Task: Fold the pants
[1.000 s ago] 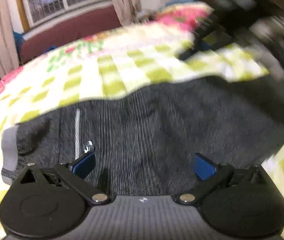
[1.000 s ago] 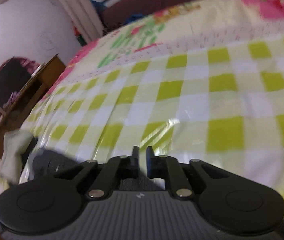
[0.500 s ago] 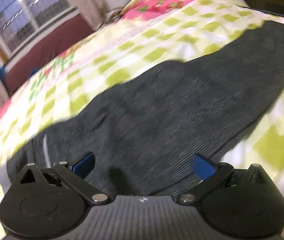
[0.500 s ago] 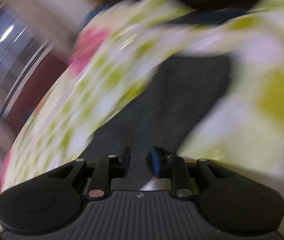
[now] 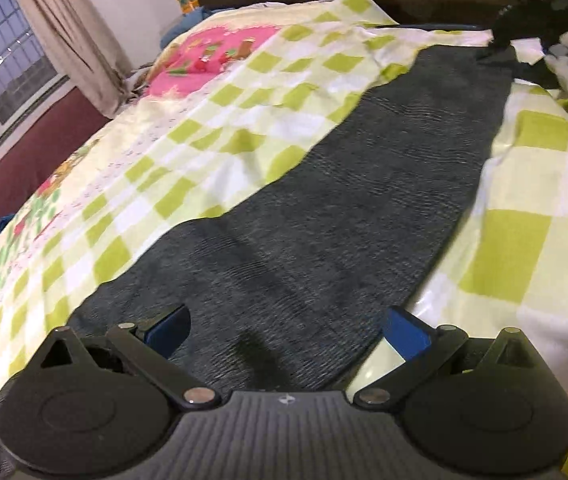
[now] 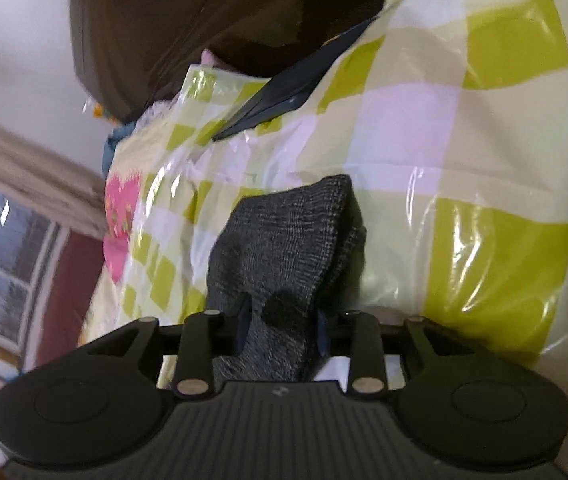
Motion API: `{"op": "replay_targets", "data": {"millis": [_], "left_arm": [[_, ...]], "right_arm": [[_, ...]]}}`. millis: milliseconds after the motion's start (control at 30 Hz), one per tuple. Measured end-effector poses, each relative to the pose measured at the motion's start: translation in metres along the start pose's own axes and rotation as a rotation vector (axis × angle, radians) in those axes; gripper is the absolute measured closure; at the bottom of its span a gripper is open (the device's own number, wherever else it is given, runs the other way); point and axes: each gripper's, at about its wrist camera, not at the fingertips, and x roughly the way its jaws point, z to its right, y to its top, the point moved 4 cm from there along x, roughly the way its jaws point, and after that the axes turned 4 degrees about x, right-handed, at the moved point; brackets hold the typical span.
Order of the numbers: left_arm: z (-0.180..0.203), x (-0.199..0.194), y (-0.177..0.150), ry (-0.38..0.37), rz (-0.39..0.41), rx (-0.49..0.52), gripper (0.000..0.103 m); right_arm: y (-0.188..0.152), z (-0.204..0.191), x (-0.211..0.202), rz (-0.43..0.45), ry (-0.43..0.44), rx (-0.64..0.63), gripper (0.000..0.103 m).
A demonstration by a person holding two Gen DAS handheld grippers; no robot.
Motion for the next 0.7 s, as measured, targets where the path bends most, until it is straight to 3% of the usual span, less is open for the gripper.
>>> {"op": "replay_targets", "data": {"millis": [100,200,267,333,433,533,633,667,700], "left_arm": [[0.006,-0.002,0.004,-0.017,0.006,0.011,0.000],[0.009,-0.002,0.011,-0.020,0.020,0.011,0.000],[0.011,0.001,0.016,-0.018,0.024,0.020,0.000],[0.012,0.000,0.019,-0.012,0.035,0.024,0.000],[0.014,0.000,0.017,-0.016,0.032,0.025,0.000],[0.014,0.002,0.013,-0.022,0.039,0.012,0.000],[0.010,0.006,0.007,-0.038,0.050,-0.015,0.000],[0.010,0.011,0.003,-0.043,0.039,-0.017,0.000],[0.010,0.017,-0.002,-0.053,0.011,-0.018,0.000]], "right_arm": [[0.001,-0.003,-0.005,0.016,0.036,0.013,0.077],[0.009,0.004,-0.001,0.049,0.004,0.024,0.096],[0.016,0.010,0.003,0.037,0.028,0.105,0.096],[0.018,0.004,-0.001,0.062,0.053,0.067,0.096],[0.013,0.009,0.001,0.070,-0.006,0.033,0.096],[0.010,0.007,0.004,0.047,0.008,0.017,0.088],[0.004,-0.015,0.014,0.011,0.045,-0.087,0.047],[0.003,-0.022,0.018,0.003,0.018,-0.135,0.058],[0.001,-0.029,0.020,-0.009,-0.027,-0.162,0.075]]}}
